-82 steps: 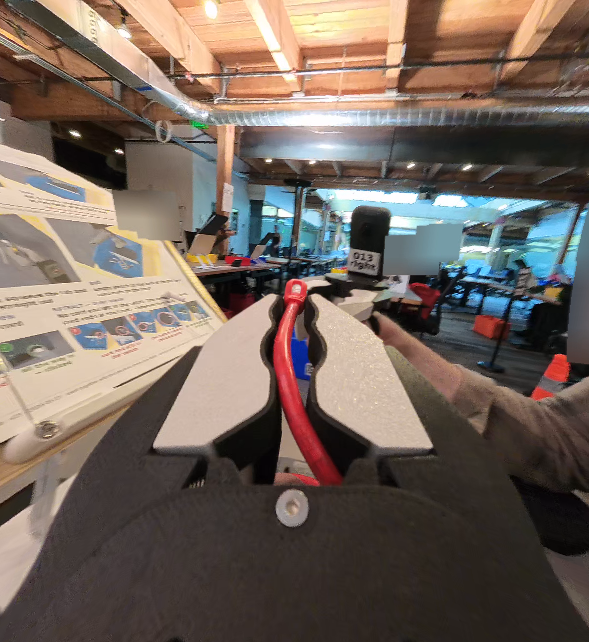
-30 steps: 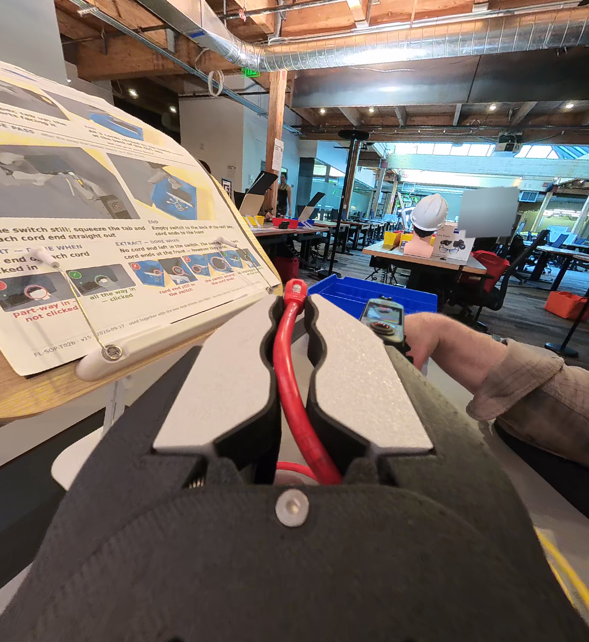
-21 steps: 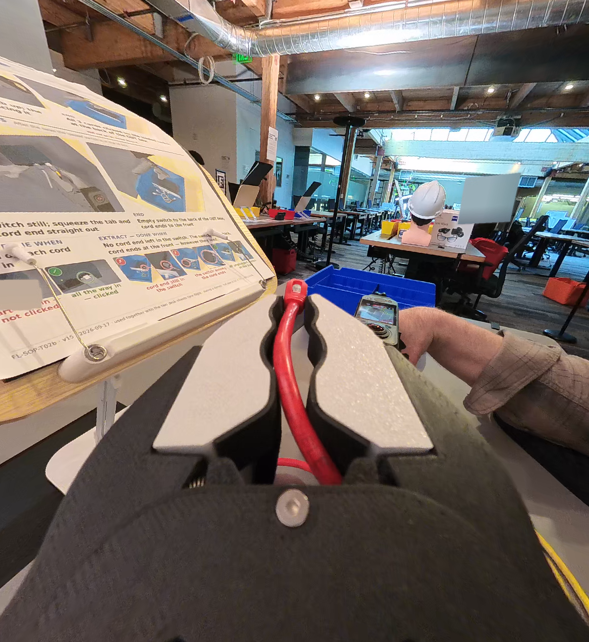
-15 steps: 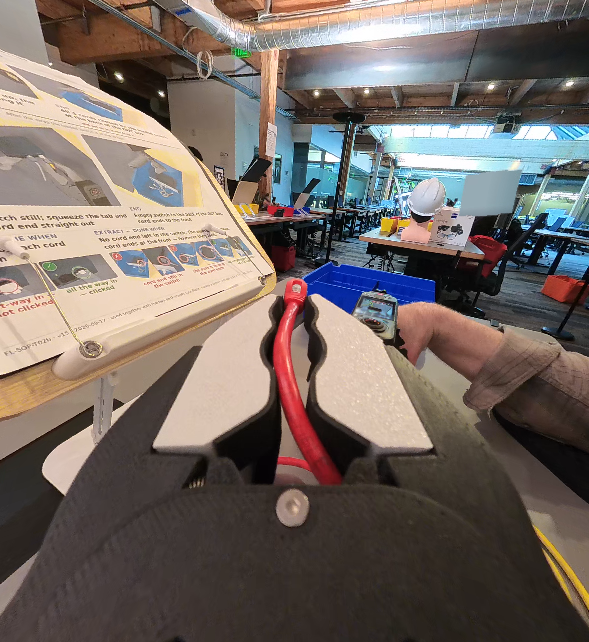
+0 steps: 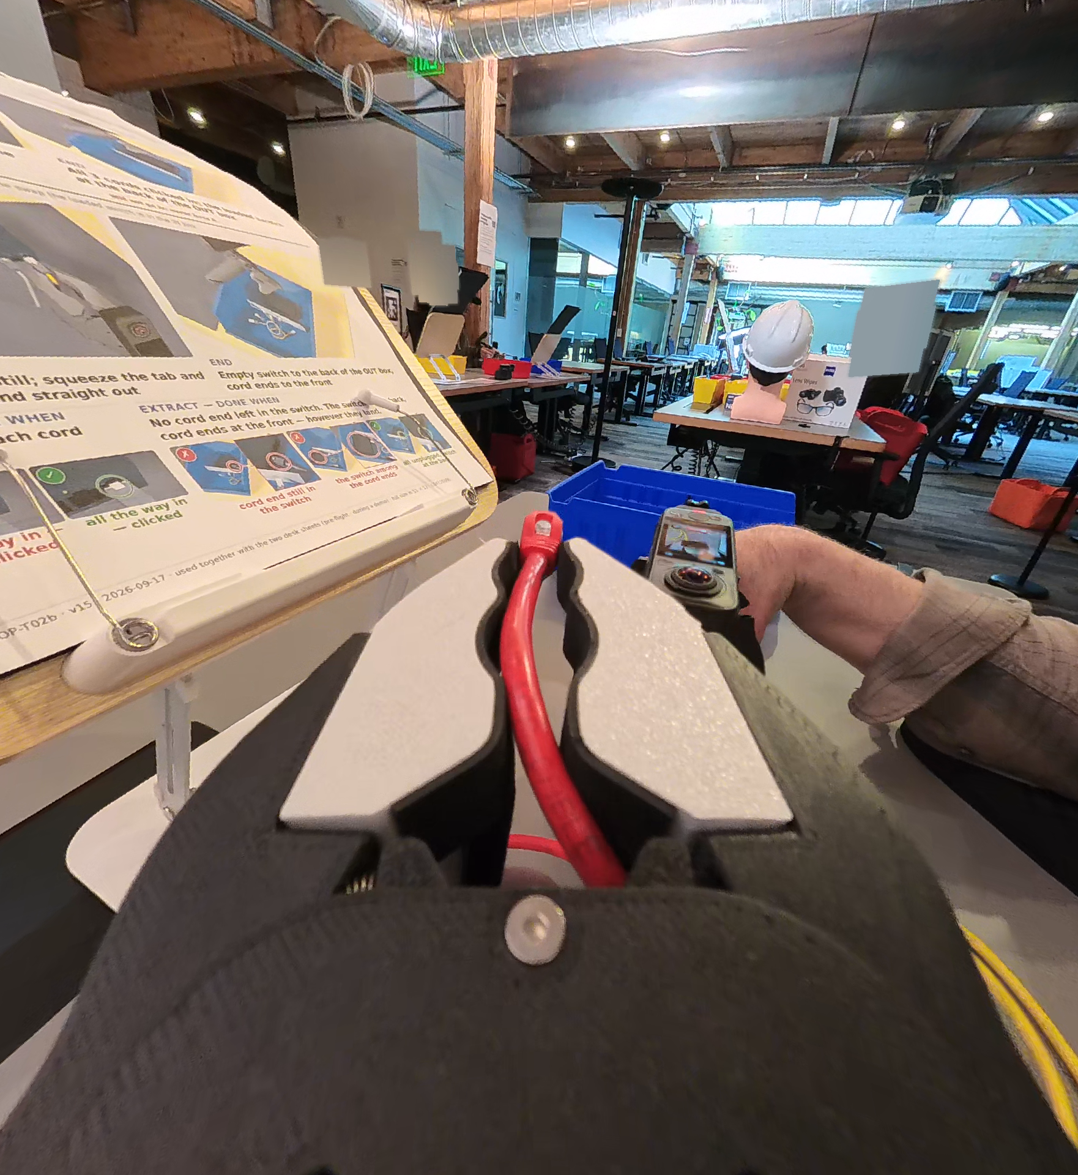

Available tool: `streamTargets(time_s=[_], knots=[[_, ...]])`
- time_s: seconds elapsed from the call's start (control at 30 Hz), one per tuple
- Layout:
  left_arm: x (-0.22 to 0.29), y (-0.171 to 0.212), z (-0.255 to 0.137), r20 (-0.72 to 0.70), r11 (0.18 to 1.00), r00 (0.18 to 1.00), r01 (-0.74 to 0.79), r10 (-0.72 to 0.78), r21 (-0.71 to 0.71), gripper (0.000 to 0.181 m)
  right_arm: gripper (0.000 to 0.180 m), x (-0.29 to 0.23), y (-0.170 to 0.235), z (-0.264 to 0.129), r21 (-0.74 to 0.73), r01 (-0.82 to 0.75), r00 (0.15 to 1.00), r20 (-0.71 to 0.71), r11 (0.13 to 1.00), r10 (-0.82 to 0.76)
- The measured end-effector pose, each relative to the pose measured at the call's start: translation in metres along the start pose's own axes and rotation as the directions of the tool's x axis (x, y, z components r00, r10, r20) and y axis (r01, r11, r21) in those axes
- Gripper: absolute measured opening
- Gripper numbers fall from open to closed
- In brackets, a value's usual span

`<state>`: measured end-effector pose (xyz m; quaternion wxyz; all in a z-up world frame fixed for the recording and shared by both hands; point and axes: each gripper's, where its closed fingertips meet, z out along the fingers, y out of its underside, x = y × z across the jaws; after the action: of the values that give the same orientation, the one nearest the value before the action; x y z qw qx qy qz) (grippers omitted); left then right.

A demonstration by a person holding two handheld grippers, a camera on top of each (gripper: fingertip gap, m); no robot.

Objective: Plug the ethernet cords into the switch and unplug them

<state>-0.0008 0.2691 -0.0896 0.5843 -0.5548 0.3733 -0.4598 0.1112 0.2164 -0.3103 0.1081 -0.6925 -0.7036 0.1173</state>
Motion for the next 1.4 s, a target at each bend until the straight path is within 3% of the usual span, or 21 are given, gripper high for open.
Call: streamTargets(time_s=[0.2,0.4,0.53,0.97,1.1,1.4], knots=[[0.001,0.005,0.003,-0.004,1.0,1.0,0.002,-0.002,-0.012,0.012,0.099,-0.001,-0.017,-0.02,0.122,-0.003,1.0,-0.01,0.993,0.004],[0.004,0.007,0.005,-0.015,1.0,1.0,0.008,-0.008,-0.014,0.012,0.098,-0.007,-0.037,-0.06,0.341,-0.004,1.0,-0.005,0.94,0.006],[0.006,0.01,0.007,-0.021,1.0,1.0,0.007,-0.008,-0.024,0.011,0.098,-0.005,-0.033,-0.07,0.378,-0.016,1.0,-0.015,0.925,0.023],[0.006,0.024,0.013,-0.021,0.998,1.0,0.0,-0.001,-0.064,0.012,0.099,0.01,-0.004,-0.013,0.18,-0.055,0.998,-0.005,0.982,0.057],[0.005,0.025,0.013,-0.018,0.998,1.0,0.002,-0.003,-0.066,0.011,0.099,0.01,0.007,-0.001,0.027,-0.057,0.998,-0.02,0.998,0.057],[-0.008,0.026,0.007,0.018,0.998,1.0,0.021,-0.02,-0.057,0.012,0.105,0.008,-0.006,0.004,-0.174,0.036,0.999,-0.022,0.984,-0.04]])
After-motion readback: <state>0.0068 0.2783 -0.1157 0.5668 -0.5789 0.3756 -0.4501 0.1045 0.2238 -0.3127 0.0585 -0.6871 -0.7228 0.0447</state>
